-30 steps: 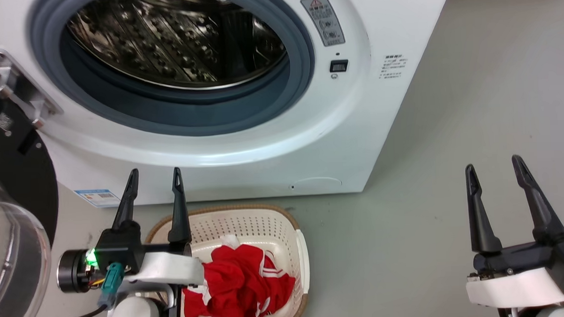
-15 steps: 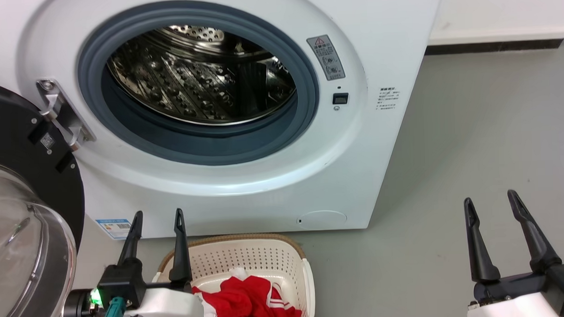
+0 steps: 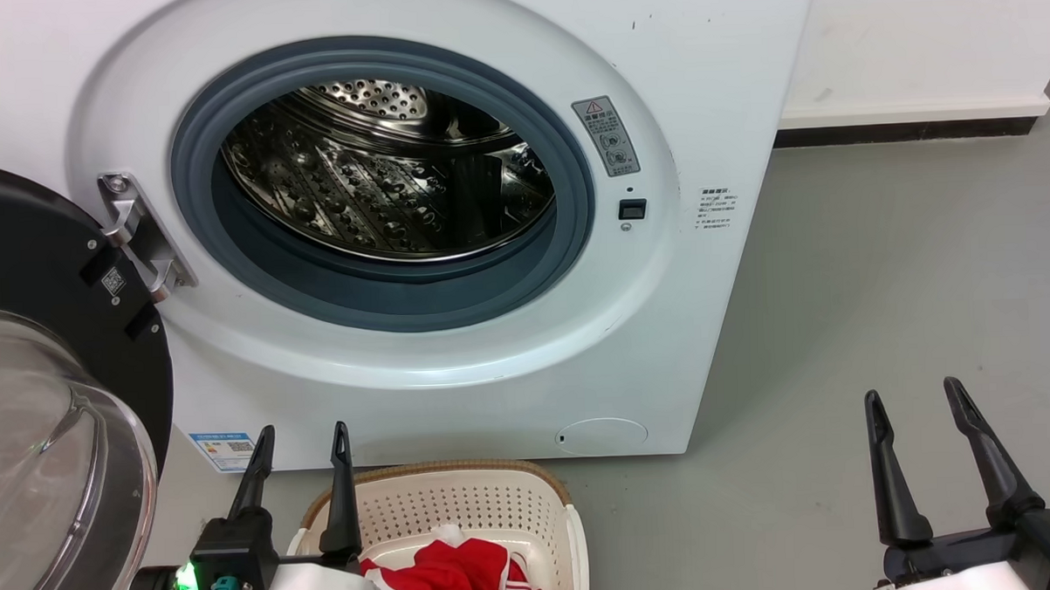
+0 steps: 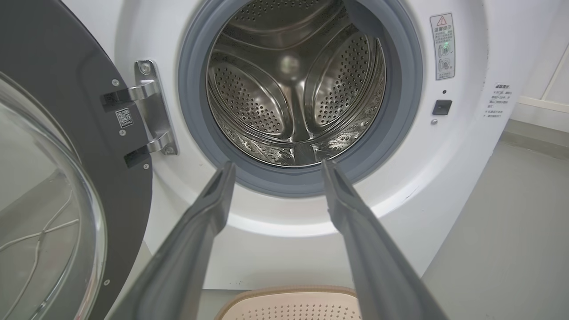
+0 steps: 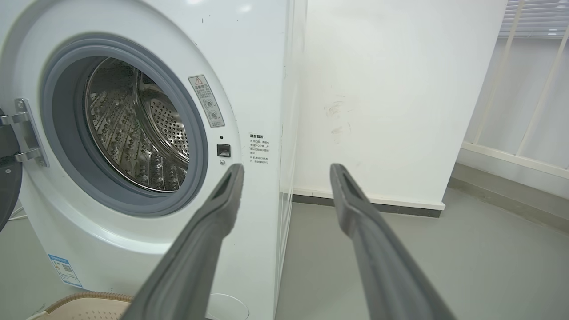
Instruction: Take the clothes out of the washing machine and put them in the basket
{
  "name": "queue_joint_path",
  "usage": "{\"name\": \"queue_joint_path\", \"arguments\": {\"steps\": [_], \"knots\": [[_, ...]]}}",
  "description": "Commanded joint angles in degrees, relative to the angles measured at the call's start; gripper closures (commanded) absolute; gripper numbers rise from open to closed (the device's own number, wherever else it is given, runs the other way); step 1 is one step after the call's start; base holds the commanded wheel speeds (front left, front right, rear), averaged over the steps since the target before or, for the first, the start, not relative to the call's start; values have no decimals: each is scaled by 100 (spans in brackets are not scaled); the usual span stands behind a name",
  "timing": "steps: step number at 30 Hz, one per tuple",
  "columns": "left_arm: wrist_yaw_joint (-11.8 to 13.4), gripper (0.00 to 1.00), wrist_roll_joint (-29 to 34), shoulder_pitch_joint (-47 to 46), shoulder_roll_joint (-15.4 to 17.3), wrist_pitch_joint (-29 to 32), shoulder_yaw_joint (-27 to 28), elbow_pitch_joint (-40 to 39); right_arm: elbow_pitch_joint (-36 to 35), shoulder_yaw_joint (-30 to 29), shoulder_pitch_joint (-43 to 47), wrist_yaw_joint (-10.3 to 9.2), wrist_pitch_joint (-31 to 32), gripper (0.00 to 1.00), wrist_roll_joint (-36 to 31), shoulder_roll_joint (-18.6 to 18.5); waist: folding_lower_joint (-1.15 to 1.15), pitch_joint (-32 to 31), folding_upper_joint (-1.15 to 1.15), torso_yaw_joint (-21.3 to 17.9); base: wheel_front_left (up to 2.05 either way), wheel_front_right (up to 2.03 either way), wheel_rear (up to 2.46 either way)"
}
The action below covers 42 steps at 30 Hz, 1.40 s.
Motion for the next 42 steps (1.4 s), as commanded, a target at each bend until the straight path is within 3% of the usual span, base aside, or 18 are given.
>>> {"name": "queue_joint_path", "arguments": {"steps": [1,11,12,19,42], "knots": [[-28,0,20,33,-9,-14,18,12,7,-2,74,-4,-13,0,14,1,0,1,0,1,0,0,0],[-8,0,34,57,-14,-14,23,28,19,9,63,-4,-13,0,35,1,0,-4,0,-3,0,0,0],[5,100,31,16,-7,0,16,31,14,12,15,0,0,100,26,0,0,-5,0,-2,0,0,0],[-3,100,-68,110,-14,70,13,350,296,38,31,0,19,100,156,11,0,-6,0,-1,0,0,0],[-206,100,-2633,-166,-13,675,227,461,828,104,-422,-1,477,100,2982,-152,0,-20,0,21,0,0,0]]}}
